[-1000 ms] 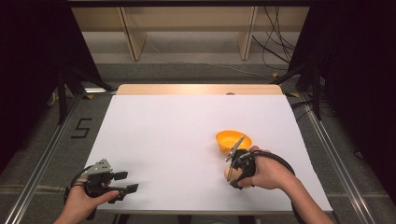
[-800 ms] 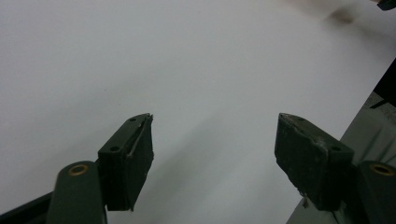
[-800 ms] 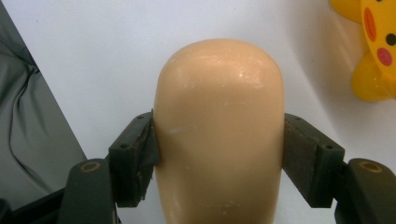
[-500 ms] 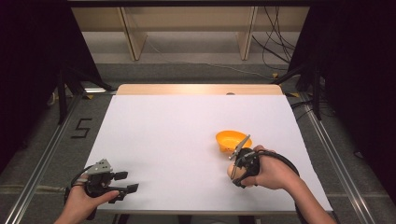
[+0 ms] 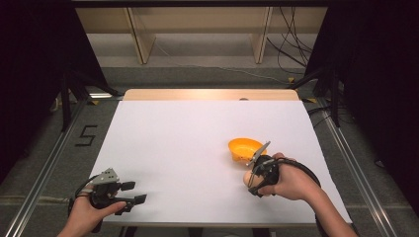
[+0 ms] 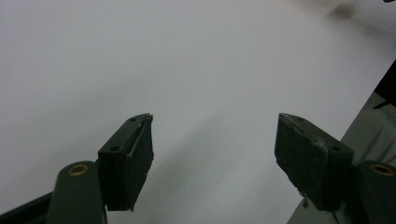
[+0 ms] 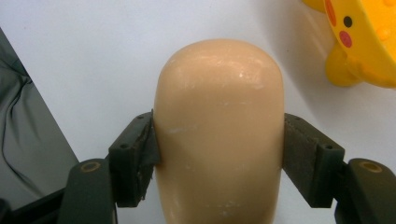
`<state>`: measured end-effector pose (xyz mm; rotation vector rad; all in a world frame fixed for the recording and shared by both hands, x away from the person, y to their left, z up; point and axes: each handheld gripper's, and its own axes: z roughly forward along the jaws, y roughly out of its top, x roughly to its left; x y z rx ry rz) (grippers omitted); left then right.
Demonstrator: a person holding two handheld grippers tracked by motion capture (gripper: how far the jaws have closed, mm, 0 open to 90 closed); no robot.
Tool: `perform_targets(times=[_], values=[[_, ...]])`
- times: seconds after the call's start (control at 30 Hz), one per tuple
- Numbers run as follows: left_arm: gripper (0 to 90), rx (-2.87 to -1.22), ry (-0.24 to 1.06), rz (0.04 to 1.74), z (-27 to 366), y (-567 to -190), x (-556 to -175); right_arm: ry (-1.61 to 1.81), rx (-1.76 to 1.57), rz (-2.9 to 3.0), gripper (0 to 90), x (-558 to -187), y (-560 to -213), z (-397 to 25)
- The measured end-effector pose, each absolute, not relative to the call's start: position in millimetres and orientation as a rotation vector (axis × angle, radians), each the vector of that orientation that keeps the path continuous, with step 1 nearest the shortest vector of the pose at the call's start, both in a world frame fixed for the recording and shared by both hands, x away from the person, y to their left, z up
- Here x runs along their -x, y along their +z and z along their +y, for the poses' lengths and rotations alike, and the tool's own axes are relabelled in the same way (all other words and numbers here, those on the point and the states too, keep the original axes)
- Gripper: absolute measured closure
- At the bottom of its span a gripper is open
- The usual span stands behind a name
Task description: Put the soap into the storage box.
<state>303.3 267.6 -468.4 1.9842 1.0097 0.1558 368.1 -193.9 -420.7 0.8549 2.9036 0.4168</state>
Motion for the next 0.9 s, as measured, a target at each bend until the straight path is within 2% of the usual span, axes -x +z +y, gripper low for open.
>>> perform_targets(times=[0.9], values=[[27.8, -1.978, 0.157, 1.013, 268.3, -467.9, -303.1, 0.477, -0.914, 2.845, 33.2, -371.8, -412.4, -206.1]])
